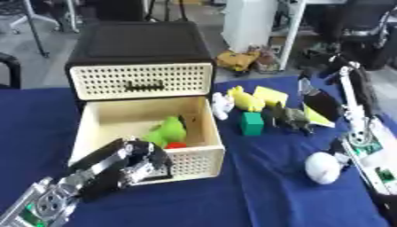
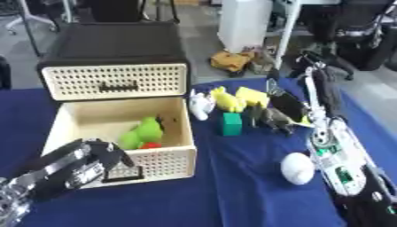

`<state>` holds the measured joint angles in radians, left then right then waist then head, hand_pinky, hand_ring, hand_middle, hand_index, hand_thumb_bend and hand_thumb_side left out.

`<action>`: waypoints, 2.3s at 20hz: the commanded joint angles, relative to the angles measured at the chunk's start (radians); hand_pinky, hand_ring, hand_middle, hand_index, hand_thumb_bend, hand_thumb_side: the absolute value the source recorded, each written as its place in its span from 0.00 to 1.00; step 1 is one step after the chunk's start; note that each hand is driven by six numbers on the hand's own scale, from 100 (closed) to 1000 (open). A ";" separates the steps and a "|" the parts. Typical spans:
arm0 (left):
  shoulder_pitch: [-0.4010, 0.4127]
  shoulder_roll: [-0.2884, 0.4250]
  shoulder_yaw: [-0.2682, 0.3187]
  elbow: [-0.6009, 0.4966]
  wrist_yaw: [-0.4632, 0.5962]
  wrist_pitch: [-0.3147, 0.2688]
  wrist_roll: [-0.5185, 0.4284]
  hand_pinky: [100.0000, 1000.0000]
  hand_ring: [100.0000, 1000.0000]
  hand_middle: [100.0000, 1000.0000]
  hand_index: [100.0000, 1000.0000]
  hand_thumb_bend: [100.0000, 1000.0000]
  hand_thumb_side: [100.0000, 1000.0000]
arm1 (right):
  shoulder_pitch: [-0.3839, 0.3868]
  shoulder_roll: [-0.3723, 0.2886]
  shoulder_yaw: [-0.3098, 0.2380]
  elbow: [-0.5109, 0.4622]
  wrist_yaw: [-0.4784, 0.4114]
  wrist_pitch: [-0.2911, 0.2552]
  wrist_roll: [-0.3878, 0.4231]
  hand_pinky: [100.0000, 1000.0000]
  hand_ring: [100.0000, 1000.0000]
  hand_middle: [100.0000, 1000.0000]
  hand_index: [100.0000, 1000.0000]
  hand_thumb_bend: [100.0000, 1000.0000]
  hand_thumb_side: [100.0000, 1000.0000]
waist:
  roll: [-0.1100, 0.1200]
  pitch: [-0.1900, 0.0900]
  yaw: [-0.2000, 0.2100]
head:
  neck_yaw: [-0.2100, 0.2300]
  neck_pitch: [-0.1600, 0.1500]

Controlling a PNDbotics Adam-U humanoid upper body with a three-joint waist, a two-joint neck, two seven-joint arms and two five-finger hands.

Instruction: Pick up objects from table and place into drawer.

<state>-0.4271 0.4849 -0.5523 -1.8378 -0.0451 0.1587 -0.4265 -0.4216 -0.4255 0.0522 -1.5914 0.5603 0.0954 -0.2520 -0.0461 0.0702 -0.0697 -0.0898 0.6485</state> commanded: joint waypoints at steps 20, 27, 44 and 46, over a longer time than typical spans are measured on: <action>-0.046 -0.052 -0.072 0.259 0.382 0.227 -0.215 0.00 0.00 0.00 0.65 0.33 1.00 | -0.020 -0.048 -0.003 -0.006 -0.191 -0.033 -0.019 0.48 0.56 0.68 0.77 0.00 0.47 | -0.001 0.004 -0.035 | 0.016 -0.017; -0.068 -0.073 -0.060 0.344 0.505 0.196 -0.150 0.00 0.00 0.00 0.65 0.33 1.00 | -0.020 -0.044 0.000 -0.015 -0.193 -0.035 -0.017 0.48 0.56 0.68 0.77 0.00 0.47 | -0.002 0.007 -0.040 | 0.019 -0.018; -0.163 -0.150 0.041 0.521 0.349 -0.016 -0.096 0.00 0.00 0.00 0.64 0.16 1.00 | -0.017 -0.035 -0.001 -0.018 -0.198 -0.056 -0.006 0.47 0.56 0.67 0.77 0.00 0.47 | -0.004 0.016 -0.051 | 0.025 -0.018; -0.170 -0.158 0.053 0.551 0.323 -0.052 -0.097 0.00 0.00 0.00 0.64 0.15 1.00 | -0.017 -0.034 -0.001 -0.018 -0.198 -0.057 -0.006 0.47 0.56 0.67 0.77 0.00 0.47 | -0.003 0.017 -0.052 | 0.025 -0.019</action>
<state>-0.5759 0.3255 -0.5185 -1.2929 0.2961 0.1298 -0.5233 -0.4228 -0.4437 0.0567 -1.5909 0.3725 0.0434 -0.2572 -0.0492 0.0979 -0.1201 -0.0672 0.6395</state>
